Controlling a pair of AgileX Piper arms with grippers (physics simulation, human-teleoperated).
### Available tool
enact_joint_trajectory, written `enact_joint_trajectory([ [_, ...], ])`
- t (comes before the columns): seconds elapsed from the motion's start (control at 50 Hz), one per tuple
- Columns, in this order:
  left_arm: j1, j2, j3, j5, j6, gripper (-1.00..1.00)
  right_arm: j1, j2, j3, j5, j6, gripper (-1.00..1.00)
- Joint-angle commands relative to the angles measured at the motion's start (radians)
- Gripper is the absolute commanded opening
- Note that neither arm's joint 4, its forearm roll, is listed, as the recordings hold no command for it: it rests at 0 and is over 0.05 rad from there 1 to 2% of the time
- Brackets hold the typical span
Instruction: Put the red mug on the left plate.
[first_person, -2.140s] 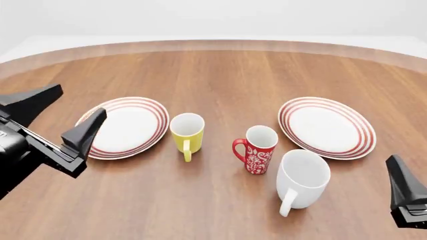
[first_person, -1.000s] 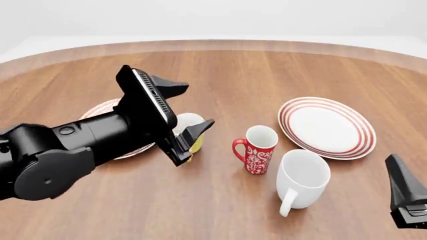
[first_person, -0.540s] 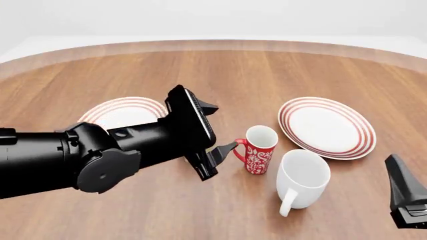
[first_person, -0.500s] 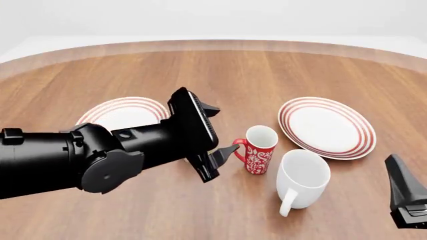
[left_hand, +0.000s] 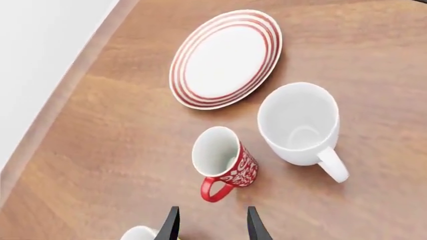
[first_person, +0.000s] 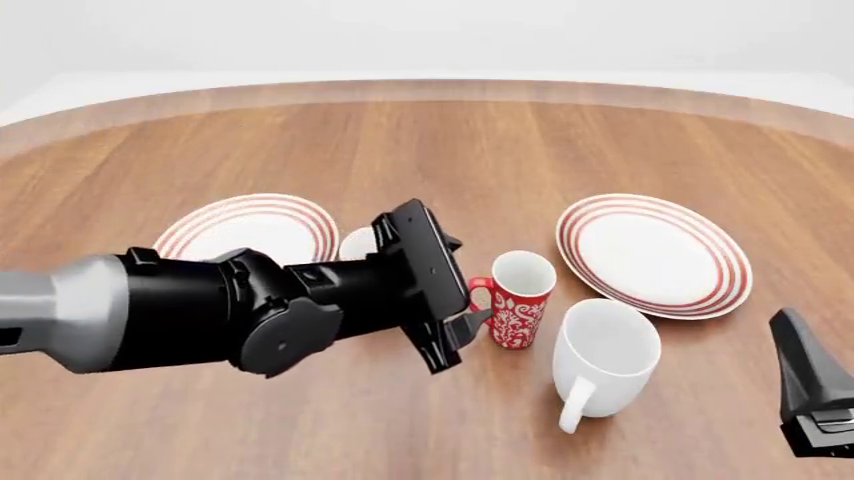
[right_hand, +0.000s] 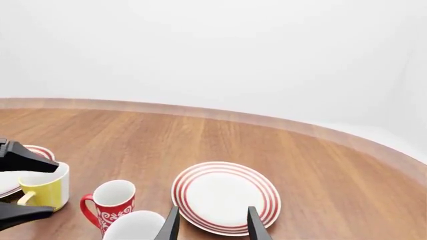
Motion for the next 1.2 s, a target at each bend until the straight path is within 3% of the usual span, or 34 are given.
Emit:
enact_joint_trajectory([
  [0.02, 0.023, 0.070, -0.043, -0.001, 0.008, 1.00, 0.002, 0.000, 0.000, -0.002, -0.001, 1.00],
  [0.56, 0.045, 0.176, -0.090, -0.005, 0.030, 1.00, 0.000, 0.002, 0.000, -0.002, 0.004, 1.00],
  [0.82, 0.049, 0.211, -0.112, -0.004, 0.036, 1.00, -0.001, 0.061, 0.000, -0.062, 0.004, 1.00],
  [1.2, 0.071, 0.226, -0.144, 0.003, 0.054, 1.00, -0.002, 0.006, 0.000, -0.008, 0.003, 1.00],
])
